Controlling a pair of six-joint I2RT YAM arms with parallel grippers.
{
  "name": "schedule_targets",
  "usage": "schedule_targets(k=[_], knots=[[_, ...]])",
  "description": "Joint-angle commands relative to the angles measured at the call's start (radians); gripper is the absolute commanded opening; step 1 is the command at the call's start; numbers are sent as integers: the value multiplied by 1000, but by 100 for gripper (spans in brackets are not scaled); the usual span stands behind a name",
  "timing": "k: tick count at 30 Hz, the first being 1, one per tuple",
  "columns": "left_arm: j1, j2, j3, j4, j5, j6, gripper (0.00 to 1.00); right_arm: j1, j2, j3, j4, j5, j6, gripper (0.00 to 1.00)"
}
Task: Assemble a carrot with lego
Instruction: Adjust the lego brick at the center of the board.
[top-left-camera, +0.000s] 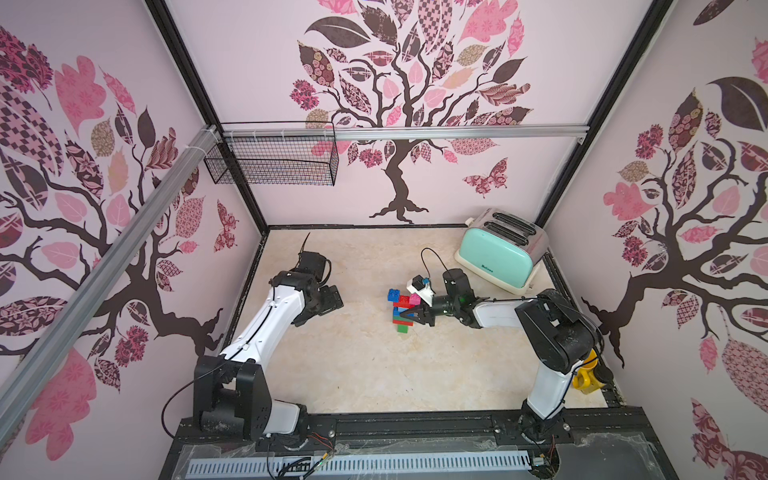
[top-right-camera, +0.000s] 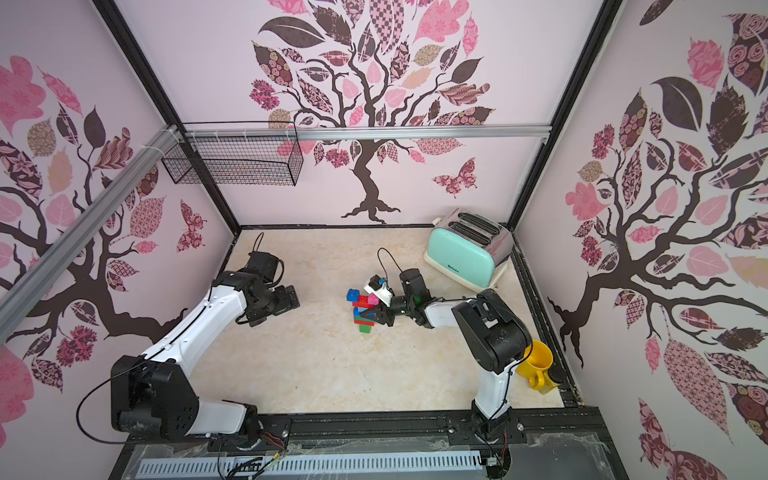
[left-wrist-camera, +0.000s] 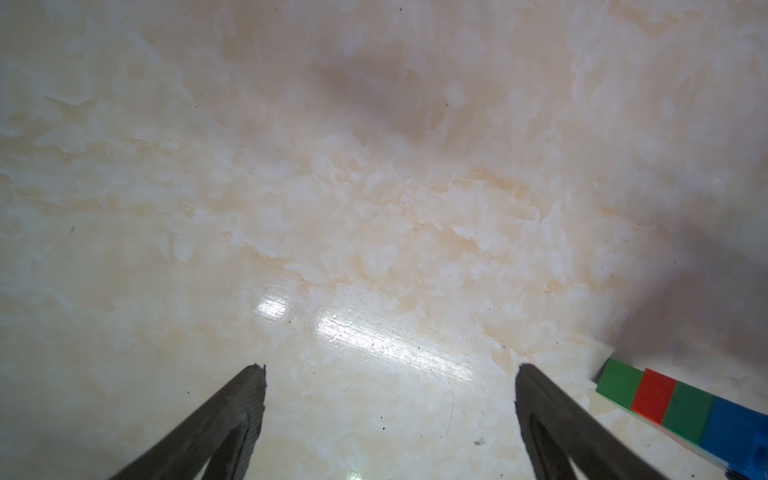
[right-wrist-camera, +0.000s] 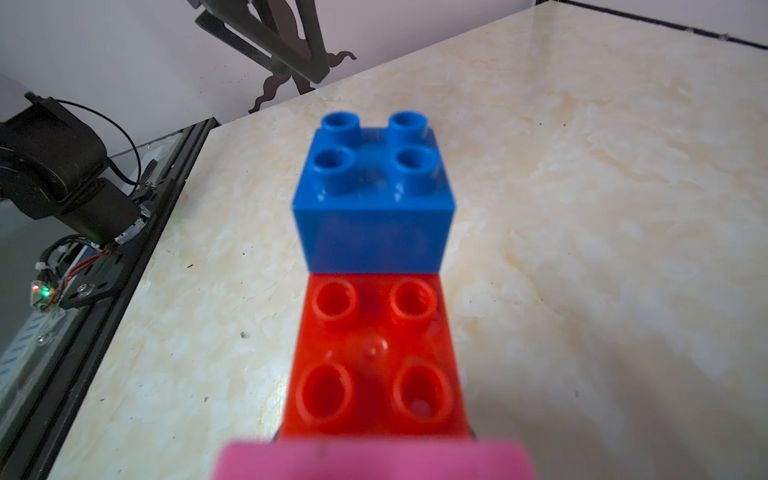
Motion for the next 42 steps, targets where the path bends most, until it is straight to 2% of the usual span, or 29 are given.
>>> schedule_targets(k=[1,10,19,23,30,42], knots=[[5,-1,14,10,-4,3,96,-7,-51,15,-131,-72,68,26],[5,-5,1,25,25,5,96,-33,-83,-17,-311,-203,230,27],[4,-8,-2,30,43,15,96,-46,-28,-25,-386,-308,370,26],[4,-16,-11,35,51,17,96,-47,0,-27,-454,-315,377,25],[4,-25,-18,37,55,17,96,-56,36,-37,-470,-339,417,27],[5,-38,-22,36,59,15,97,-67,128,12,-594,-336,389,28]])
